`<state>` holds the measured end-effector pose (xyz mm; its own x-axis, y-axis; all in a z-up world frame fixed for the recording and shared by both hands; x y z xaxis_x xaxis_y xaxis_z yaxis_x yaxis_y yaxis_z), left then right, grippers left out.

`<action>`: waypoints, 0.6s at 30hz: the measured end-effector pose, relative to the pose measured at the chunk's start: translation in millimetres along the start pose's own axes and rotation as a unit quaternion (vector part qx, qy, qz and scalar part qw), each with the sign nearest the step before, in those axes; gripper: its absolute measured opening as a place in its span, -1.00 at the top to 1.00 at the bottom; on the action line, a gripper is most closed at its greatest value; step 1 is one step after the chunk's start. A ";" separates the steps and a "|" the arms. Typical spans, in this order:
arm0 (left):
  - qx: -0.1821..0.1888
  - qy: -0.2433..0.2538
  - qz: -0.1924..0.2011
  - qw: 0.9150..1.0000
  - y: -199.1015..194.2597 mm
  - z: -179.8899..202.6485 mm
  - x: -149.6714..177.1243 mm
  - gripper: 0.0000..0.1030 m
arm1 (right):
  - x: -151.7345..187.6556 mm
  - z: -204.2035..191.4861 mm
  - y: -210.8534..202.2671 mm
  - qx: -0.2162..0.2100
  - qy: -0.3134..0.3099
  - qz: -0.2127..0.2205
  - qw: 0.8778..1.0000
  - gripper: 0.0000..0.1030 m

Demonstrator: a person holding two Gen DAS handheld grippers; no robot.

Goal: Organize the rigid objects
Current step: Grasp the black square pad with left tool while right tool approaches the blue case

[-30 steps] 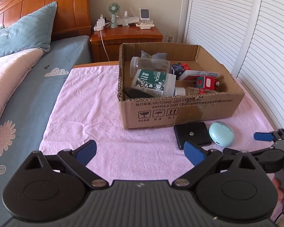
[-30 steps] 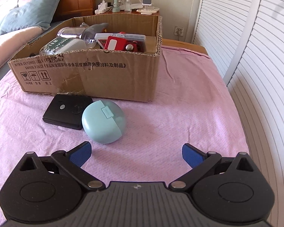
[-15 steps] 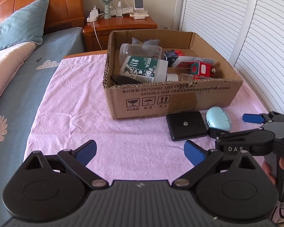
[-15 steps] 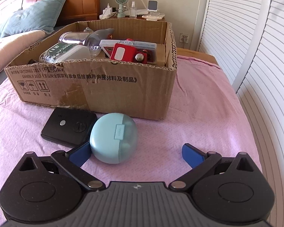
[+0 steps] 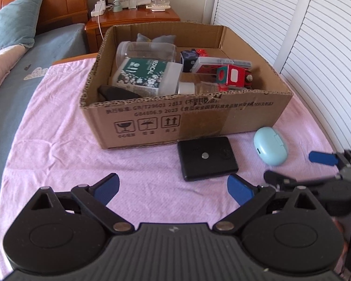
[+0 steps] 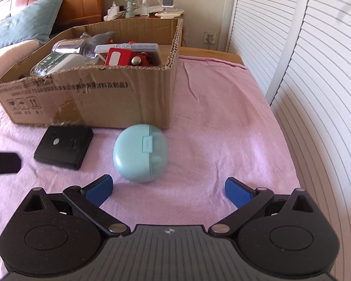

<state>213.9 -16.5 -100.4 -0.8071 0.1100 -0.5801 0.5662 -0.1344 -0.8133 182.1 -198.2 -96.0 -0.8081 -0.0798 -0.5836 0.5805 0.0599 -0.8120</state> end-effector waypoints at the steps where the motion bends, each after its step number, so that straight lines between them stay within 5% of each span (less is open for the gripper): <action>1: 0.001 -0.003 0.000 1.000 4.1 1.9 -1.9 -0.91 | 1.7 0.1 -1.9 -0.002 -0.002 -0.001 1.000 -1.00; 18: -0.035 0.033 0.039 0.998 53.2 36.9 -10.2 -0.93 | 10.8 4.0 -9.2 -0.019 -0.019 0.010 1.000 -1.00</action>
<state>246.1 -61.1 -136.0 -0.7490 0.1668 -0.6413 0.6386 -0.0764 -0.7657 168.4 -203.7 -94.8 -0.7916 -0.1150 -0.6001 0.5917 0.1002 -0.7999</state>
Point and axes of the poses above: each gripper's, at about its wrist camera, not at the fingertips, and y roughly the way its jaws point, z to its right, x to its underside, the point moved 7 cm from there along y, roughly the way its jaws point, and after that the axes turned 4 degrees about y, right-handed, at the moved point
